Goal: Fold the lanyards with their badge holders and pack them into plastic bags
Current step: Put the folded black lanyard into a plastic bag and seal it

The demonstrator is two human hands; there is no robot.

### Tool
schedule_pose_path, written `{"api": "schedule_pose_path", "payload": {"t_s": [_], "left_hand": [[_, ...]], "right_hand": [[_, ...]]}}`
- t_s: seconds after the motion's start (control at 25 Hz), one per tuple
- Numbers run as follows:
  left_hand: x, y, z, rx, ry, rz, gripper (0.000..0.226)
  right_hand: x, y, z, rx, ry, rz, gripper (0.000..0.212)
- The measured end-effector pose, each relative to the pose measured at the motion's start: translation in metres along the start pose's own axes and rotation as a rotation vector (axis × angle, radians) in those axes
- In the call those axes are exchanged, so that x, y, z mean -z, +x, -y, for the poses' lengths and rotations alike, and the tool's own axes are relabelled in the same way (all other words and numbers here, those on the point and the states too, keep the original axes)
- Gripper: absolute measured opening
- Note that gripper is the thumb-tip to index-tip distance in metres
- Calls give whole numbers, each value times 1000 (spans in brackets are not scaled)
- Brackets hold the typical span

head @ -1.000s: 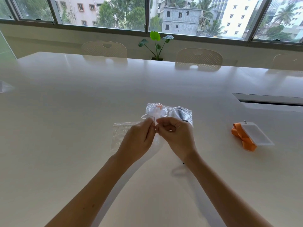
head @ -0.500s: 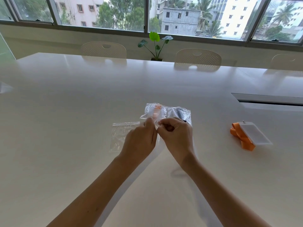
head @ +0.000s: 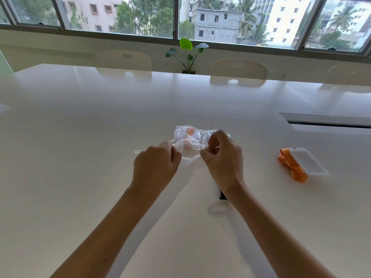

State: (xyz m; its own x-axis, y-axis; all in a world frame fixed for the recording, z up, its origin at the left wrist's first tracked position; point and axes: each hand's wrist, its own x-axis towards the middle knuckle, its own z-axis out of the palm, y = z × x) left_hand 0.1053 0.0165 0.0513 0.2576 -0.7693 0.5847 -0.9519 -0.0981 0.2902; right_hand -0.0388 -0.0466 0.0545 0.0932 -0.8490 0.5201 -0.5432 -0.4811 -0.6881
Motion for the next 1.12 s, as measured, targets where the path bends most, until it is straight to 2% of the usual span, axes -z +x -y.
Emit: {"api": "schedule_pose_path", "payload": {"t_s": [0.16, 0.32, 0.4, 0.48, 0.56, 0.64, 0.72, 0.8, 0.96, 1.04, 1.12], "left_hand": [[1, -3, -5, -62, -98, -35, 31], [-2, -9, -10, -207, -155, -63, 39], [-4, -7, -5, -212, -142, -112, 38], [-8, 0, 8, -98, -173, -142, 33], [-14, 7, 23, 114, -297, -98, 33], [-20, 12, 32, 333, -612, 83, 33], [-23, 12, 34, 456, -951, 194, 27], [-27, 11, 36, 478, -1051, 137, 26], [-33, 11, 37, 498, -1050, 56, 21], [-34, 11, 38, 491, -999, 37, 11], [-34, 9, 41, 401, -877, -12, 4]], "right_hand": [[-2, -7, -1, 146, 13, -7, 16], [-14, -12, 1, 167, 116, 56, 20], [-15, -10, 1, 144, 175, 71, 21], [-11, -4, -2, 41, 271, 87, 20], [-6, 2, -4, -120, 468, 195, 21], [-3, 3, -3, -217, 677, 319, 23], [-2, 2, -2, -230, 749, 398, 24], [-1, 3, -3, -216, 763, 421, 31], [2, 6, -6, -212, 775, 407, 48], [2, 6, -6, -203, 787, 417, 51], [2, 6, -6, -213, 799, 416, 53]]}}
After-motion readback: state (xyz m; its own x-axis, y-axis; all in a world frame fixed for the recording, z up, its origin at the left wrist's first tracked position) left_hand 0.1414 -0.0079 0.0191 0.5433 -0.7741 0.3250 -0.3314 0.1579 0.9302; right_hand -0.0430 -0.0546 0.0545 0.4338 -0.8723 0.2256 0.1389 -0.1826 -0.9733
